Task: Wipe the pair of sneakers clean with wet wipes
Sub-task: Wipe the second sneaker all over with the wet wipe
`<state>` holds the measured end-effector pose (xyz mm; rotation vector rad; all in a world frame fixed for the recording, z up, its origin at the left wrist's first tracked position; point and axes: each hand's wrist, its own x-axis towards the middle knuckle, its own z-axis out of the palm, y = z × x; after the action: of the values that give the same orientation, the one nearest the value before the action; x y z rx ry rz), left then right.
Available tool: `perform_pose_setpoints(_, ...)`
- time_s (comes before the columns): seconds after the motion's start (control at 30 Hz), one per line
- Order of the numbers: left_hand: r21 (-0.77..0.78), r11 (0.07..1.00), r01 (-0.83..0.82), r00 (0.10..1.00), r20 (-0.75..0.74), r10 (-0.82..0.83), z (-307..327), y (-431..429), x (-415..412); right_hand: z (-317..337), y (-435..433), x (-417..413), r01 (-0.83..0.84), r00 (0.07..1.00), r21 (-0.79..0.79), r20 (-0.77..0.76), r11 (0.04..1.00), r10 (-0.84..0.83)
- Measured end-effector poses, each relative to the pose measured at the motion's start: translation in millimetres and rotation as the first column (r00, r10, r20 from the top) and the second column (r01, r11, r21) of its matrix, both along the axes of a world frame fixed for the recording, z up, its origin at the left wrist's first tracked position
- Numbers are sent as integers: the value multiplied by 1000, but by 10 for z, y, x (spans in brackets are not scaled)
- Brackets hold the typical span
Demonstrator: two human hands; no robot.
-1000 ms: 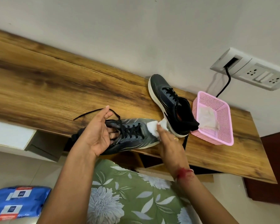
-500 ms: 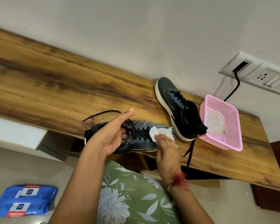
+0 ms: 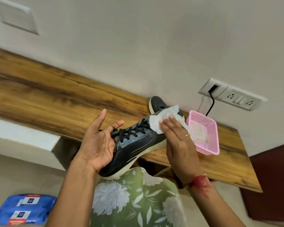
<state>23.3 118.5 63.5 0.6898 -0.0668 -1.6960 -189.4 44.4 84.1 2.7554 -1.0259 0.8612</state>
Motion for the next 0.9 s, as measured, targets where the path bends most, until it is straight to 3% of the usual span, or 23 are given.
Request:
perform_pose_setpoints(0.1,-74,996,42,999,6,-42,121,302,13,230,81,-231,-86,976,-88,-207,992,67)
perform_pose_setpoints(0.23,-136,990,44,999,27,-41,308,561,-22,555,173,-444,-28,992,-96,-126,995,16)
perform_pose_setpoints(0.3,-154,987,32,997,74,-21,455,636,-77,576,404,-439,-155,968,-141,-221,978,122)
perform_pose_setpoints(0.37,-170,985,39,994,111,-20,589,703,-140,615,541,-493,-188,944,-196,-305,962,123)
perform_pose_setpoints(0.5,-165,982,91,993,95,-75,901,813,-357,828,551,-611,60,984,-180,-154,982,-88)
perform_pose_setpoints(0.6,-133,989,64,995,84,-53,1026,840,-480,789,718,-564,53,988,-117,-136,992,-69)
perform_pose_setpoints(0.73,-152,986,64,970,241,-26,1097,890,-544,968,723,-741,112,946,-173,-282,979,-158)
perform_pose_setpoints(0.83,-156,987,45,933,360,15,1165,880,-620,1085,766,-750,253,944,-148,-178,956,-278)
perform_pose_setpoints(0.9,-146,989,24,897,440,43,1197,850,-667,992,871,-656,224,967,-82,-105,971,-231)
